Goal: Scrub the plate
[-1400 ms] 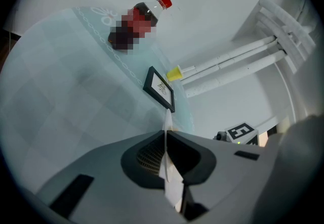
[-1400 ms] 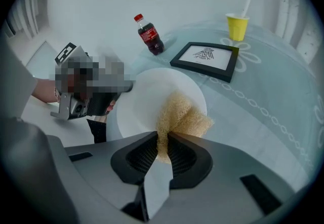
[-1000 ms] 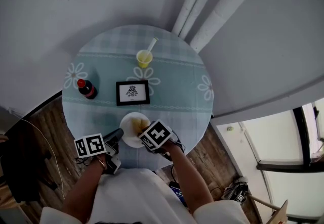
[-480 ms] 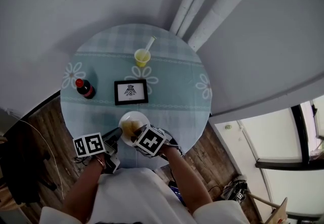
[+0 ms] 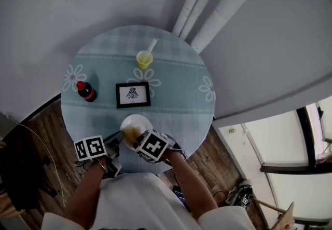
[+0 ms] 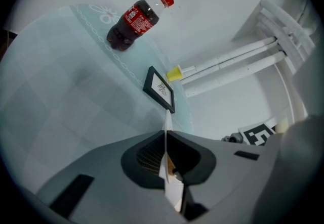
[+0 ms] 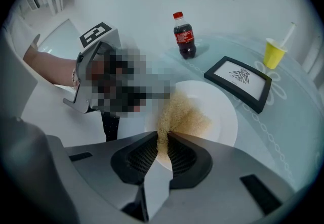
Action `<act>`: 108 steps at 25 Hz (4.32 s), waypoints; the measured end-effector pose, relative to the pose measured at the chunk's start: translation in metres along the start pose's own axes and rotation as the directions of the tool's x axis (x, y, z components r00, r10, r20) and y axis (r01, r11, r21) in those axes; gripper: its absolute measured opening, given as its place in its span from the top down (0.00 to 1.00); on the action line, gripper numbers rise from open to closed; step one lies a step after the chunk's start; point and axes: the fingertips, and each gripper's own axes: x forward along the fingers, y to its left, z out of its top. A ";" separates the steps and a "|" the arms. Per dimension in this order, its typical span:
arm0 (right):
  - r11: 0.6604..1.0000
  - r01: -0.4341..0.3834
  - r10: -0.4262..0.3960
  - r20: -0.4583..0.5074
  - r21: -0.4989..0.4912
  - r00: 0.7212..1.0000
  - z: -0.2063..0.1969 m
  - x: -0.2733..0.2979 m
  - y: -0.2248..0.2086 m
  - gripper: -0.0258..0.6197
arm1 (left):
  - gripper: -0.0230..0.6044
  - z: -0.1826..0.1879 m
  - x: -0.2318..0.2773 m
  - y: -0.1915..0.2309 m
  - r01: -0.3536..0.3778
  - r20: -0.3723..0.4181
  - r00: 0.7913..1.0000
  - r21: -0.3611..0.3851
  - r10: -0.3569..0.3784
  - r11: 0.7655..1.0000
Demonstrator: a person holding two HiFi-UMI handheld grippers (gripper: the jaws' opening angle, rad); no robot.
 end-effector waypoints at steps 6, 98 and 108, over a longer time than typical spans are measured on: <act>1.000 -0.004 0.004 -0.043 0.011 0.999 -0.016 0.000 0.000 0.86 | 0.93 -0.002 0.000 0.005 -0.011 0.006 1.000 -0.022 0.011 1.000; 0.864 0.054 -0.309 0.441 0.501 0.843 -0.021 -0.098 -0.068 0.86 | 0.72 0.025 -0.023 0.011 -0.062 0.106 0.993 0.046 0.057 0.997; 0.814 0.137 -0.412 0.395 0.565 0.821 -0.054 -0.124 -0.091 0.86 | 0.72 0.050 -0.031 -0.039 -0.092 0.184 0.983 0.353 0.027 0.931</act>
